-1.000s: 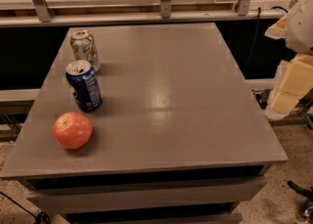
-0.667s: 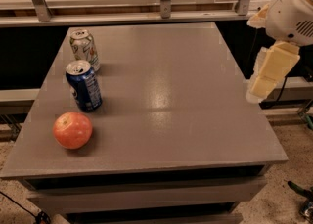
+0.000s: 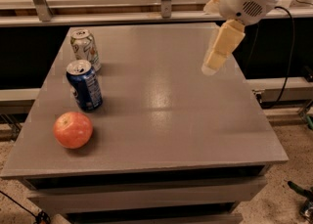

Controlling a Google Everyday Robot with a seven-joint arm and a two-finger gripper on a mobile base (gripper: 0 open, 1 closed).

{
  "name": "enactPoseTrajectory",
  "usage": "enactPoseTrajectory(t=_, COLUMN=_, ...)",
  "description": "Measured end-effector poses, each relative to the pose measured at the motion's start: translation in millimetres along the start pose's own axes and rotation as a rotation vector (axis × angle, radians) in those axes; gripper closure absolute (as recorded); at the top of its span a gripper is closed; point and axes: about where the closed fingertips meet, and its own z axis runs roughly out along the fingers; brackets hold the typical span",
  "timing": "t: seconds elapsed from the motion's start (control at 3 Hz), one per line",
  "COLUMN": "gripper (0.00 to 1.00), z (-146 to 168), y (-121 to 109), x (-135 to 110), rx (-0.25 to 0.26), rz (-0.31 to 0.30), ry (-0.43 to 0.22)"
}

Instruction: Pick pepsi can

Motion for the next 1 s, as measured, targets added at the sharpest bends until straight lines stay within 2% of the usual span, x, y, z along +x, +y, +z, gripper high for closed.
enactPoseTrajectory(t=0.33, gripper=0.0, z=27.7, y=-9.1, x=-27.6, rx=-0.048, rz=-0.019, ry=-0.074)
enactPoseTrajectory(t=0.67, gripper=0.0, z=27.8, y=-9.1, x=-27.7, rx=-0.048, rz=-0.019, ry=-0.074)
enactPoseTrajectory(t=1.0, gripper=0.0, z=38.5, y=-7.1, x=-62.5, rx=-0.08, rz=-0.118, ry=-0.168)
